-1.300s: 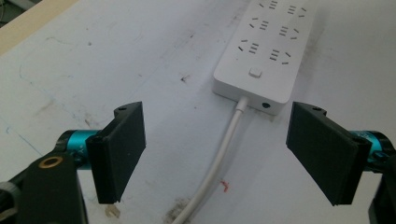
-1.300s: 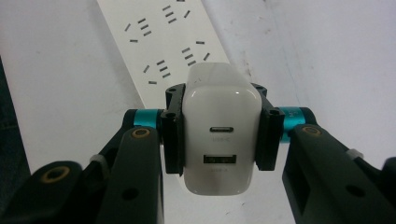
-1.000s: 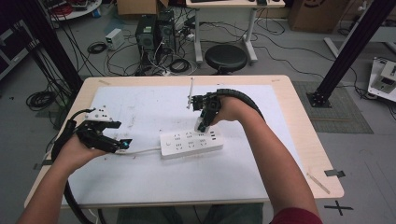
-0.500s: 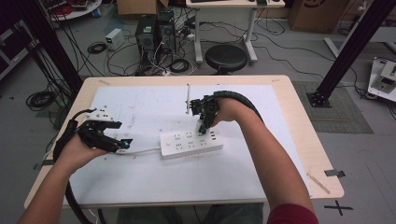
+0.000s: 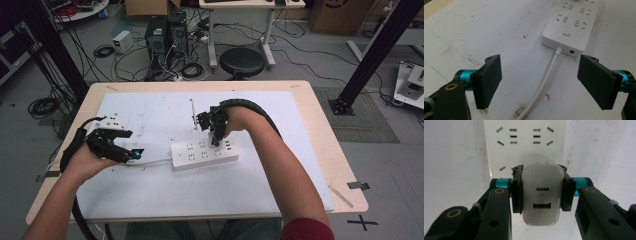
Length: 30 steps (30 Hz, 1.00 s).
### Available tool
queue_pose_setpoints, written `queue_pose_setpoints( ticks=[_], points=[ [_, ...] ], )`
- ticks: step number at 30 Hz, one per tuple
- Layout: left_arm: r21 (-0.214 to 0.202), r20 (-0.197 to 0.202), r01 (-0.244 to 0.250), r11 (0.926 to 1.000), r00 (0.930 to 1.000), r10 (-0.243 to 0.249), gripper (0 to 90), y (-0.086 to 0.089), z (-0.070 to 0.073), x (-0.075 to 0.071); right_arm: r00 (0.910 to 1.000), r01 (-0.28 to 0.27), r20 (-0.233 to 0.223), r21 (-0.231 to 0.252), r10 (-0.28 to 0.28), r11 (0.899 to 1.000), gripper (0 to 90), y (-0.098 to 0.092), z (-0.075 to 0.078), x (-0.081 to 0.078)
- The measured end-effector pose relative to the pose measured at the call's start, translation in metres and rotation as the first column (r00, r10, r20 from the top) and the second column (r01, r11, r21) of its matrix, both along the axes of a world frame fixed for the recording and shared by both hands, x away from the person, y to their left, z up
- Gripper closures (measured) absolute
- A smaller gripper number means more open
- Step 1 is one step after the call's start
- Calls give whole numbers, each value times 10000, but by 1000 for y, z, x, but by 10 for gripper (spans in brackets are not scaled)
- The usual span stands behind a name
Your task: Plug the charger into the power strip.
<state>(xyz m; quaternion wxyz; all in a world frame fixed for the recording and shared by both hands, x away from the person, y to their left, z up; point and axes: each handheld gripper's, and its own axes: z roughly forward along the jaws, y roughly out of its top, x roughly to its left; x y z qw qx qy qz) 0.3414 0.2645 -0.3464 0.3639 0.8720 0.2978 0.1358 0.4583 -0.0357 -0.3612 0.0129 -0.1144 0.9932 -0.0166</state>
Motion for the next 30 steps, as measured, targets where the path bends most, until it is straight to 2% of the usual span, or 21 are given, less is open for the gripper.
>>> queue_pose_setpoints(
  ticks=[2, 7, 9, 12, 16, 17, 21, 22, 24, 27, 30],
  points=[
    [-58, -24, 4, 10000, 10000, -4, 198, -1, -1, -1, 9997, 213, -97, -91, -214, 9997, 639, 0, 0, 2],
    [103, -79, 46, 9999, 10000, -45, 198, -2, -1, 1, 9992, 319, -230, -47, -320, 9995, 640, -1, 0, 4],
    [55, -78, -10, 10000, 10000, 11, 198, -3, -1, 1, 9997, 232, -67, -136, -233, 9996, 641, 1, 0, 2],
    [87, -51, 6, 10000, 10000, -6, 198, -3, -1, 1, 9994, 303, -166, -45, -303, 9995, 641, 0, -1, 3],
    [169, -59, -34, 9999, 10000, 35, 198, -1, -1, 1, 9996, 279, -92, -257, -282, 9993, 641, 5, -2, 2],
    [94, -74, -115, 9999, 9999, 116, 198, -1, -2, 0, 9998, 151, 116, -469, -146, 9988, 641, 7, -3, -2],
    [102, -76, -113, 9999, 9999, 114, 198, 0, -5, -1, 9993, 366, -53, 108, -366, 9993, 641, -1, -4, 1],
    [111, -94, -110, 9999, 9999, 111, 198, 0, -5, -1, 9994, 309, 180, 13, -309, 9995, 641, 1, -5, -3],
    [78, -80, -138, 9999, 9999, 139, 198, 0, -5, -1, 9990, 429, 90, 199, -431, 9989, 641, -2, -5, -2],
    [74, -32, -123, 9999, 9999, 124, 198, 0, -3, -2, 9989, 457, 95, 57, -458, 9989, 639, -1, -4, -2],
    [125, -75, -46, 9999, 10000, 47, 198, -2, -3, -2, 9986, 526, 7, 278, -526, 9982, 632, -4, -3, -1]
  ],
)
